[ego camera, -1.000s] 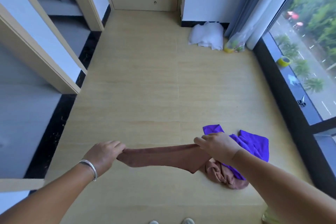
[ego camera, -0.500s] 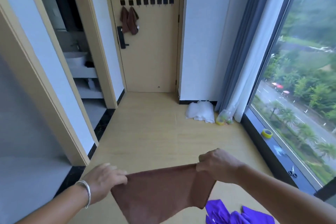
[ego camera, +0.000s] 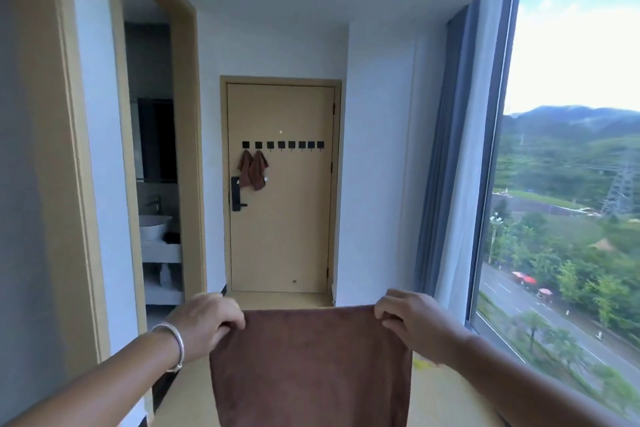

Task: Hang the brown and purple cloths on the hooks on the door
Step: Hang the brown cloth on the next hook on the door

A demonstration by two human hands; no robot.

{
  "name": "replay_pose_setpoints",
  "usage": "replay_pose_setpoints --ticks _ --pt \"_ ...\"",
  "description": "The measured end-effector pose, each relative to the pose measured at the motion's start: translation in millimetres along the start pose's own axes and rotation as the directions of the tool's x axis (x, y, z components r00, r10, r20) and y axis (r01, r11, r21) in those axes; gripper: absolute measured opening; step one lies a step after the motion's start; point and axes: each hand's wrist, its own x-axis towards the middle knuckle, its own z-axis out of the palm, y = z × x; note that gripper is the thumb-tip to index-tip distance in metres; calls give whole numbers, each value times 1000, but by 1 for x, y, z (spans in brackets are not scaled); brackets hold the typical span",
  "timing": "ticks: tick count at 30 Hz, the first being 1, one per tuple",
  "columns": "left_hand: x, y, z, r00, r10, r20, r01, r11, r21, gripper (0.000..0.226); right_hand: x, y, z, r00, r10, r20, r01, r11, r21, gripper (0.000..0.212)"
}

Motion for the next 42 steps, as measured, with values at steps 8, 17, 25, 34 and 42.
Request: replay_pose_setpoints --ticks 8,17,25,34,42 --pt "45 -8 -89 993 -55 -104 50 997 -53 17 29 11 -79 971 99 -216 -107 994 -26 32" --pt "77 7 -176 941 -4 -337 36 995 89 27 53 9 -171 922 -92 -377 4 974 -227 33" --pt "102 39 -248 786 1 -618 194 949 248 22 66 -14 -236 792 -13 -611 -230 920 -318 24" --pt "122 73 -278 618 -59 -784 335 922 195 28 70 -41 -261 712 24 -702 -450 783 -430 46" --pt "128 99 -236 598 -155 -786 295 955 36 31 47 -23 -247 760 9 -650 -432 753 -496 23"
